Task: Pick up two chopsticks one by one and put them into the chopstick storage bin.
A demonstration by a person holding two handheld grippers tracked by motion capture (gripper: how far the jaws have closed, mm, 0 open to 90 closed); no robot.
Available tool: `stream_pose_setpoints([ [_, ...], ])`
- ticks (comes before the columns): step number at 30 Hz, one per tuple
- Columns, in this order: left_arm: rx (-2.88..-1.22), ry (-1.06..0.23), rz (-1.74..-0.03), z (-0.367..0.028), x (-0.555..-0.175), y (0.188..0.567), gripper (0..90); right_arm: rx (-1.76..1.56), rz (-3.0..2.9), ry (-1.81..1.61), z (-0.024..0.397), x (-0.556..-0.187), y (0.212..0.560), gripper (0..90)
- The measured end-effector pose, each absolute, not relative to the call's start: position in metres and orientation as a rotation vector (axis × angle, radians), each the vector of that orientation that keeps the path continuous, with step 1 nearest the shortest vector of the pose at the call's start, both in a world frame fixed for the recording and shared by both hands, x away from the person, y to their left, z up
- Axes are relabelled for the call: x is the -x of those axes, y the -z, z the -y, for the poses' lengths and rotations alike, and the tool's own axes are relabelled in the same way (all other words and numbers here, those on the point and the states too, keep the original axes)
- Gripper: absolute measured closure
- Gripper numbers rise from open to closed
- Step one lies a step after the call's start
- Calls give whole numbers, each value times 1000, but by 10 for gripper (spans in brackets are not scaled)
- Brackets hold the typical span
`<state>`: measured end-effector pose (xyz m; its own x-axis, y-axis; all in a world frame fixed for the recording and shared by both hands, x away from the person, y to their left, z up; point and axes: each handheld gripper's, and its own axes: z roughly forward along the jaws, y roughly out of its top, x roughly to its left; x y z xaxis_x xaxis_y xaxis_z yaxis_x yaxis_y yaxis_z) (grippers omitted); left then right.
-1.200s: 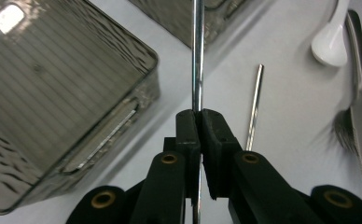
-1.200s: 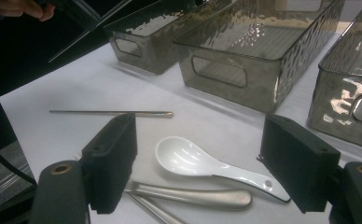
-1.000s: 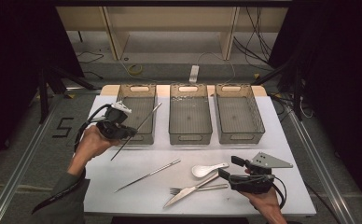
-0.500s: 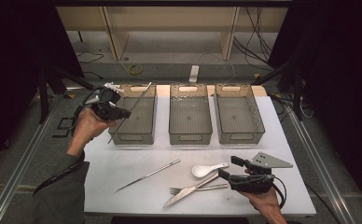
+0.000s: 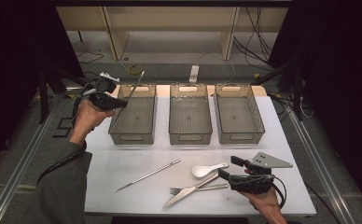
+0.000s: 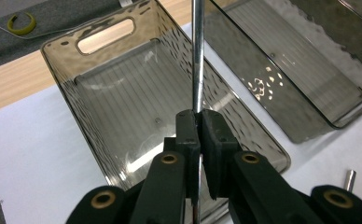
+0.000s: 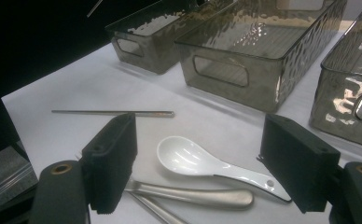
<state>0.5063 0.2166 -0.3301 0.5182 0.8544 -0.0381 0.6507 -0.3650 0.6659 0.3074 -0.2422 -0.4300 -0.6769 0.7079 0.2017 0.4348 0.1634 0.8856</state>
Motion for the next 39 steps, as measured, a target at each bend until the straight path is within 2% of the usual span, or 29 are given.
stream_pose_setpoints([
  [15, -2075, -468, -1288, -221, -529, 345, 851, -1101, -2188, -1517, 241, -307, 430, 282],
  [39, -2078, -470, -1337, -221, -532, 386, 851, -1106, -2192, -1513, 241, -307, 431, 282],
])
